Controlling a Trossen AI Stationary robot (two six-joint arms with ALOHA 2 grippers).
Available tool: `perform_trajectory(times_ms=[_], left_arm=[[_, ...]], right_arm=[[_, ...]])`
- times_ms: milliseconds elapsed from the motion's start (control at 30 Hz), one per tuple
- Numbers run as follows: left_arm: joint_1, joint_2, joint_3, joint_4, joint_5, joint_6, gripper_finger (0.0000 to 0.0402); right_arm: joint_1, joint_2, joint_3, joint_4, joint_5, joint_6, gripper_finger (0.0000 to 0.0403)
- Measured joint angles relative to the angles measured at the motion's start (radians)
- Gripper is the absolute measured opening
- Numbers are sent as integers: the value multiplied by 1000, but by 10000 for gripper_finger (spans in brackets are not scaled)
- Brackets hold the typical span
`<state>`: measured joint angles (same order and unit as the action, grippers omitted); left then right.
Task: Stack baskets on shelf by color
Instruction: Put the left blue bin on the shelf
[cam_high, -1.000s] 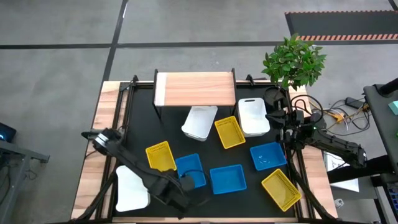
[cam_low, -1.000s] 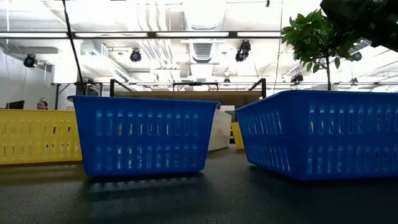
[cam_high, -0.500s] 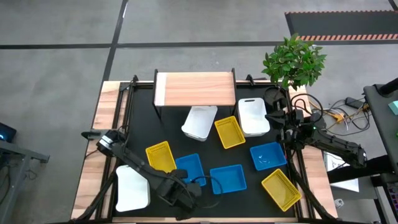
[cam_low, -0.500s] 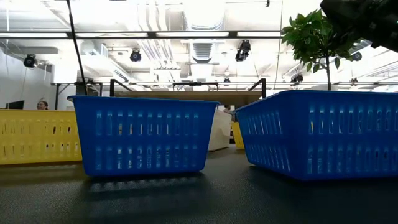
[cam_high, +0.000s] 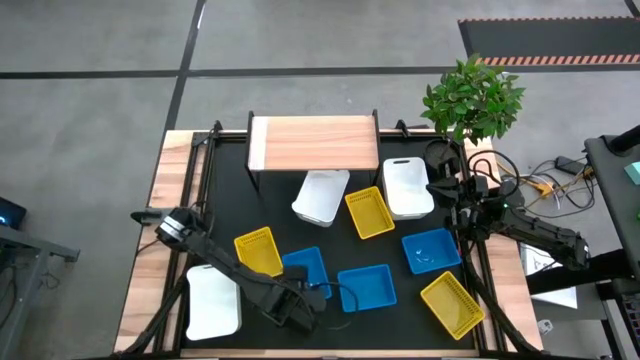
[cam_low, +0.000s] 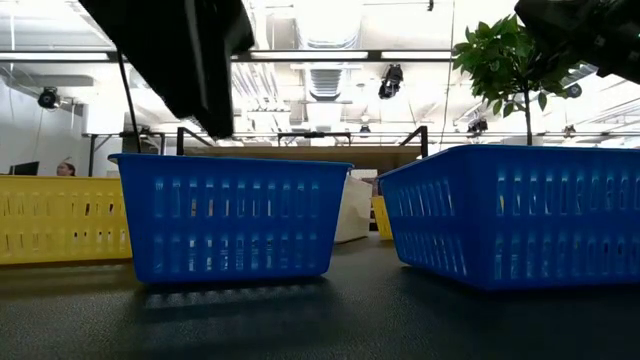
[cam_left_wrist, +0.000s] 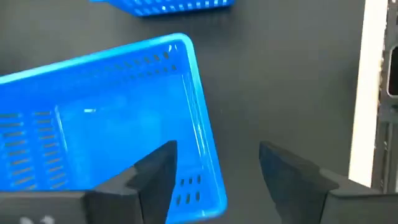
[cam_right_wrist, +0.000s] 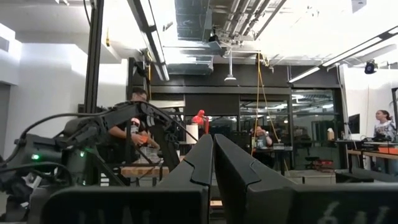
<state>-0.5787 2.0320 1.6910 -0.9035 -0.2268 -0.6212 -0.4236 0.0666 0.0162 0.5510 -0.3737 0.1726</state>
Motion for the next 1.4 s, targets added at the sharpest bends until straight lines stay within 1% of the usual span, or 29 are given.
perform_trajectory(times_ms=[267, 467, 600, 700, 800, 933, 1067, 1200, 1267, 1400], left_arm=[[23, -34, -156, 217, 4, 40, 214], [49, -61, -252, 344, 6, 100, 214], [64, -90, -322, 442, 9, 112, 214], [68, -93, -361, 497, 16, 112, 205], [69, -95, -387, 543, 33, 108, 185], [69, -96, -385, 545, 38, 106, 143], [69, -105, -385, 545, 39, 112, 88], [69, -116, -385, 539, 39, 115, 20], [69, -126, -381, 538, 37, 114, 8], [68, -161, -380, 524, 32, 112, 3]], right_arm=[[0, 0, 0, -17, 0, -5, 9], [0, 0, 0, -23, 0, -13, 9], [0, 1, 0, -22, 0, -15, 9], [0, 1, 0, -22, 0, -16, 9], [0, 1, 0, -22, 0, -17, 9], [0, 1, 0, -22, 1, -19, 9], [0, 1, 0, -22, 1, -35, 9], [0, 2, 0, -22, 8, -38, 9], [0, 2, 0, -22, 8, -39, 9], [0, 2, 0, -22, 8, -42, 9]])
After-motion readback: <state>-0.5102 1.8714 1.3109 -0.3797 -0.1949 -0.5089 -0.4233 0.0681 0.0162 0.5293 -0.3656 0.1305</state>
